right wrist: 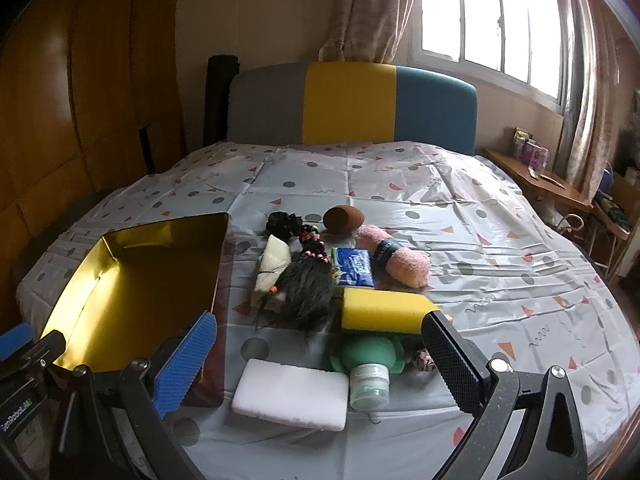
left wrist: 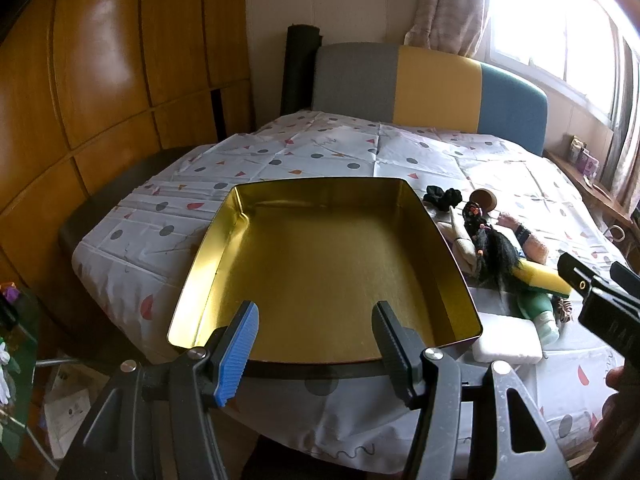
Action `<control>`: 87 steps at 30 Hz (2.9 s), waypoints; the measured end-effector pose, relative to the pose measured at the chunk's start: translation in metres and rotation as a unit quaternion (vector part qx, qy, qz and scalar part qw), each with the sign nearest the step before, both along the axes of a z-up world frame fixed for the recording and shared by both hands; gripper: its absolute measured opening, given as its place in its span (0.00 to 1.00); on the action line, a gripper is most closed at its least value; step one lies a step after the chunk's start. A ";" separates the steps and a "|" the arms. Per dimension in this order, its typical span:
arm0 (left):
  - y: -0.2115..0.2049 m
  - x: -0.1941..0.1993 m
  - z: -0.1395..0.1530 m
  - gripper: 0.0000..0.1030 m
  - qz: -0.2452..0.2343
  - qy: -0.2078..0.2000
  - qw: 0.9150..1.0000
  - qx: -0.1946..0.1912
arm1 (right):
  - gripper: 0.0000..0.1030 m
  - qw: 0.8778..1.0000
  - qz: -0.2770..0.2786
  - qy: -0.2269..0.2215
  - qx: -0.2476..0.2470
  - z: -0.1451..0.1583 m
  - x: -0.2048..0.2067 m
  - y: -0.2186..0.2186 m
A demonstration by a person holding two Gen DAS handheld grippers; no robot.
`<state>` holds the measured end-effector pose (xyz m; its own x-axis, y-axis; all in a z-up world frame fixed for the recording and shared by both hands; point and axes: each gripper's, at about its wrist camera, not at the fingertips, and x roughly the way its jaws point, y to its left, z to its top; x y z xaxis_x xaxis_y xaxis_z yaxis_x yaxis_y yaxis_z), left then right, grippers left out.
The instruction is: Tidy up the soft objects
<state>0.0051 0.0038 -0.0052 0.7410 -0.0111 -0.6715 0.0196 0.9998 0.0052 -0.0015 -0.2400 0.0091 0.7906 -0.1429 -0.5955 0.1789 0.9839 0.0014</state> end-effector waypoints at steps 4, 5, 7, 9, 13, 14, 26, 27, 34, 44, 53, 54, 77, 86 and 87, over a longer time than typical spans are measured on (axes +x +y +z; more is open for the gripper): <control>-0.001 -0.001 0.000 0.58 -0.007 -0.001 1.000 -0.002 | 1.00 1.000 -0.007 -0.006 -0.002 0.003 -0.001 -0.010; -0.001 -0.001 0.000 0.58 -0.008 -0.002 1.000 -0.003 | 1.00 1.000 -0.008 -0.008 -0.001 0.004 -0.002 -0.013; -0.002 0.000 0.000 0.58 -0.010 0.000 1.000 -0.003 | 1.00 1.000 -0.012 -0.009 -0.005 0.005 -0.004 -0.016; -0.003 0.000 -0.001 0.58 -0.012 0.003 1.000 -0.004 | 1.00 1.000 -0.014 -0.009 -0.003 0.006 -0.004 -0.020; -0.005 -0.001 -0.002 0.58 -0.014 0.009 1.000 -0.004 | 1.00 1.000 -0.017 -0.012 -0.005 0.007 -0.006 -0.029; -0.005 -0.001 -0.001 0.58 -0.013 0.009 1.000 -0.003 | 1.00 1.000 -0.018 -0.013 -0.006 0.008 -0.006 -0.031; -0.012 -0.004 0.000 0.58 -0.027 0.006 1.000 0.006 | 1.00 0.999 -0.037 -0.019 -0.009 0.014 -0.011 -0.059; -0.013 -0.005 0.000 0.58 -0.029 0.005 1.000 0.008 | 1.00 0.999 -0.038 -0.019 -0.007 0.015 -0.011 -0.060; -0.019 -0.007 0.000 0.58 -0.037 0.004 0.999 0.014 | 1.00 0.999 -0.043 -0.019 -0.004 0.014 -0.012 -0.066; -0.019 -0.006 0.000 0.58 -0.041 0.008 0.999 0.010 | 1.00 0.999 -0.042 -0.011 -0.003 0.010 -0.010 -0.064; -0.019 -0.006 0.000 0.58 -0.038 0.008 0.999 0.005 | 1.00 0.999 -0.037 -0.010 -0.003 0.007 -0.008 -0.062; -0.019 -0.005 0.000 0.58 -0.038 0.008 0.999 0.004 | 1.00 0.999 -0.036 -0.009 -0.004 0.006 -0.008 -0.061; -0.063 0.008 0.014 0.65 -0.157 0.015 0.987 -0.019 | 1.00 0.999 -0.012 0.039 0.026 -0.015 0.023 -0.131; -0.139 0.011 -0.003 0.65 -0.358 0.063 0.931 0.033 | 1.00 0.986 -0.060 0.040 0.149 -0.037 0.027 -0.192; -0.146 0.010 -0.007 0.66 -0.377 0.072 0.923 0.041 | 1.00 0.985 -0.063 0.040 0.154 -0.037 0.027 -0.194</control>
